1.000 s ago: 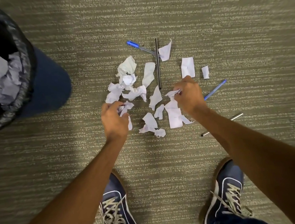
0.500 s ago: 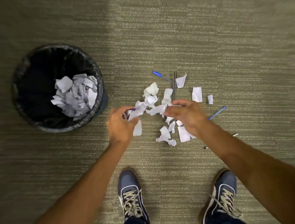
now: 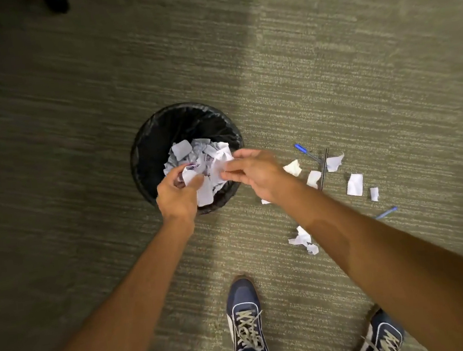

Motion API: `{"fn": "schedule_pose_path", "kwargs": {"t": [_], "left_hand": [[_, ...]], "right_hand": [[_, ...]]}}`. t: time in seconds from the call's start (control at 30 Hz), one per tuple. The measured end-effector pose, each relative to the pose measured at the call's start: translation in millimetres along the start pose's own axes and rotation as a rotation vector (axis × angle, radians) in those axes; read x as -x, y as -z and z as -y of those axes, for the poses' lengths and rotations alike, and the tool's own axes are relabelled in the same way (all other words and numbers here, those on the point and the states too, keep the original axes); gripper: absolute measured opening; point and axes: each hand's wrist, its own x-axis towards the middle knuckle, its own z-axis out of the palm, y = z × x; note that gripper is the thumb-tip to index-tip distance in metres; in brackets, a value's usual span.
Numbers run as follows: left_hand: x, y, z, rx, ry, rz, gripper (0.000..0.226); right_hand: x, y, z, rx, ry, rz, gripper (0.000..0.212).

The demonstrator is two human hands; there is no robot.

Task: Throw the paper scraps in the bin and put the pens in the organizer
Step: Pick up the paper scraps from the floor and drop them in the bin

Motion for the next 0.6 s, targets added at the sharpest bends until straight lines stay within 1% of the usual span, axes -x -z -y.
{"fn": "schedule_pose_path", "kwargs": {"t": [0.07,0.13,0.2,0.3,0.37,0.4,0.43,0.47,0.53,0.6], "left_hand": [[-12.7,4.5,2.9,0.092,0.061,-0.032,0.032],[-20.6,6.3,3.1,0.185,0.113,-0.033,0.032],[-26.8,6.9,2.9,0.224,0.138,-0.029,0.042],[-34.4,6.5,0.3,0.206,0.212,-0.021,0.060],[-36.1,5.1,-4.4,0.197,0.273,0.011,0.064],[-35.1,4.1,-6.6,0.155,0.268,0.027,0.064],[-33.3,3.4,-8.1,0.061,0.222,0.031,0.063],[-30.0,2.8,-8.4,-0.081,0.131,0.026,0.062],[-16.3,0.6,-6.5,-0.357,-0.125,0.052,0.062],[10.4,-6.1,-6.1,-0.466,-0.378,0.166,0.059]], "right_hand": [[-8.1,-15.9,-0.8,0.134,-0.024,-0.045,0.034],[-13.9,-26.4,-1.0,0.232,-0.038,-0.052,0.040],[-18.1,-32.2,-1.5,0.278,-0.043,-0.054,0.041],[-21.2,-35.0,-2.8,0.306,-0.027,-0.037,0.041],[-19.9,-32.4,-1.6,0.307,-0.016,-0.030,0.039],[-18.5,-29.9,-0.9,0.314,-0.005,-0.026,0.038],[-16.5,-26.7,-0.5,0.327,0.010,-0.023,0.036],[-13.1,-22.9,-0.6,0.342,0.030,-0.026,0.035],[-2.1,-10.3,-2.2,0.390,0.082,-0.058,0.033],[14.1,9.6,-7.7,0.459,0.138,-0.108,0.036]]}}
